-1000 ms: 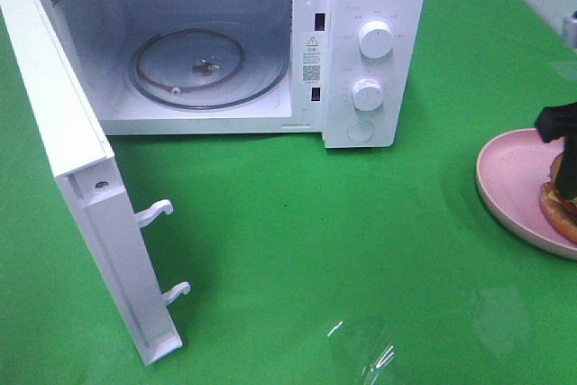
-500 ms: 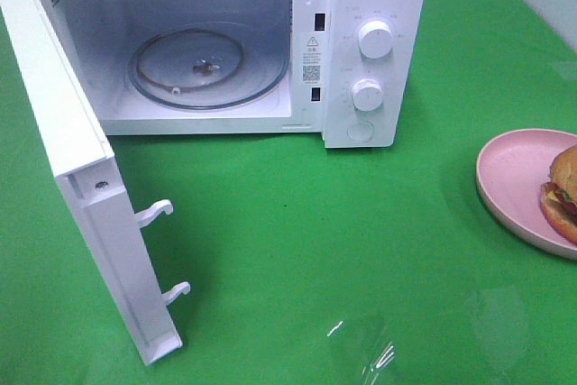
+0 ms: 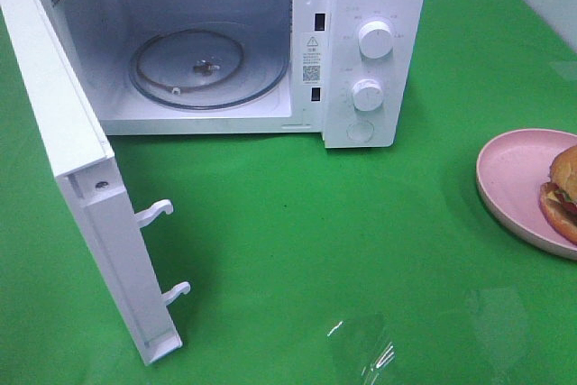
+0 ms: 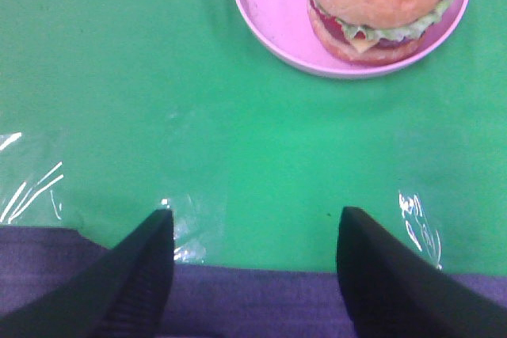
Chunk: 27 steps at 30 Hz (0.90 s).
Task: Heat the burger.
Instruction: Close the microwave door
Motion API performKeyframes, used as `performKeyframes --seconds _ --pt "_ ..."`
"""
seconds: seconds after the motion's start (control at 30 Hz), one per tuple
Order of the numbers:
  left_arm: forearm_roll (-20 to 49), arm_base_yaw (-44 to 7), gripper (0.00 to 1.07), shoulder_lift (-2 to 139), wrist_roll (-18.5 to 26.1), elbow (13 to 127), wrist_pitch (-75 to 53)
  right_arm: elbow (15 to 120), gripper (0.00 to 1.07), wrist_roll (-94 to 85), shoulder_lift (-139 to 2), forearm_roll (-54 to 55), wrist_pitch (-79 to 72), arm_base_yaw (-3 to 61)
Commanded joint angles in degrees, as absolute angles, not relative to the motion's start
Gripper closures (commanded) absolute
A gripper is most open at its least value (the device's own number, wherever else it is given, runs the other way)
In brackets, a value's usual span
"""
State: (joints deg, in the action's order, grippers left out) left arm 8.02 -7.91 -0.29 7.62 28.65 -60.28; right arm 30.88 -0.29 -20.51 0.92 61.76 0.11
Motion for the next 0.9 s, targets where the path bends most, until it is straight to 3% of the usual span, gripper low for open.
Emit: performKeyframes --seconds 0.03,0.43,0.9 --pt "8.08 -7.68 1.06 -1.6 7.56 28.53 -59.59 30.25 0.51 -1.32 -17.99 1.2 59.82 -0.29" --pt "10.37 -7.68 1.06 5.39 7.56 30.37 -42.74 28.71 0.51 -2.86 1.89 3.09 57.52 -0.29" --pt "11.69 -7.68 1.06 30.42 8.08 27.33 -26.36 28.59 0.51 -2.46 1.78 2.75 57.52 -0.29"
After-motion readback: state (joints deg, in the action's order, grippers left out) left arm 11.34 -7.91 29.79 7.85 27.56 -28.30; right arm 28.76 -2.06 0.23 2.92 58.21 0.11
